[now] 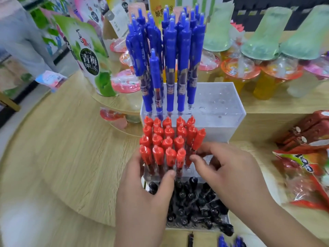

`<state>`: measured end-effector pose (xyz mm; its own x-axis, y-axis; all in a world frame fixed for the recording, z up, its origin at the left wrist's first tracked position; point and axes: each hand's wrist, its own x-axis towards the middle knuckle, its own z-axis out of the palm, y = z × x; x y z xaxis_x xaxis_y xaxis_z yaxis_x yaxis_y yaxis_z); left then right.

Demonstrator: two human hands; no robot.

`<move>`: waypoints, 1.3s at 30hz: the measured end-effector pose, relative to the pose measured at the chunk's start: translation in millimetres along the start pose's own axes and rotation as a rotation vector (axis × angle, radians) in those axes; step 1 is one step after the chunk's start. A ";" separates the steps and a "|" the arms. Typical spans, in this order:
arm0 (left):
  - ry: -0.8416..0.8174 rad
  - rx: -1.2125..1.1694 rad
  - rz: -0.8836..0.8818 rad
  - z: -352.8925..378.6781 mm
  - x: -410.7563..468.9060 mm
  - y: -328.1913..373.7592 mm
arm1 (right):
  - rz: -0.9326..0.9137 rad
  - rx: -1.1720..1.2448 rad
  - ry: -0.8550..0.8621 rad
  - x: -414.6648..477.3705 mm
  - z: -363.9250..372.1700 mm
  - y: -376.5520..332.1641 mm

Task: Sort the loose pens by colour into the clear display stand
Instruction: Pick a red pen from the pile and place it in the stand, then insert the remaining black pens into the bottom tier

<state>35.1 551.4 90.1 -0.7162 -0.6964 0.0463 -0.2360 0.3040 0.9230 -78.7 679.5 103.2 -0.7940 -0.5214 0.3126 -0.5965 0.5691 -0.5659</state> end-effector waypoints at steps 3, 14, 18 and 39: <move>-0.012 0.026 0.010 -0.9 -0.4 0.1 | -0.085 -0.123 -0.011 1.8 1.9 -1.7; -0.085 -0.053 0.049 -10.3 -3.0 -8.4 | -0.052 -0.089 -0.031 -5.5 -17.6 4.4; 0.103 -0.081 0.057 -22.6 -41.1 -30.5 | 0.030 0.136 0.129 -47.8 -46.4 25.6; -0.456 0.766 -0.334 140.4 -179.7 -169.2 | 0.920 -0.214 -0.414 -260.5 84.5 158.5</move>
<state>111.5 716.4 -128.0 -0.6828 -0.5530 -0.4775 -0.7253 0.5914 0.3523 43.5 851.7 -132.4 -0.8756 0.0180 -0.4827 0.1809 0.9388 -0.2931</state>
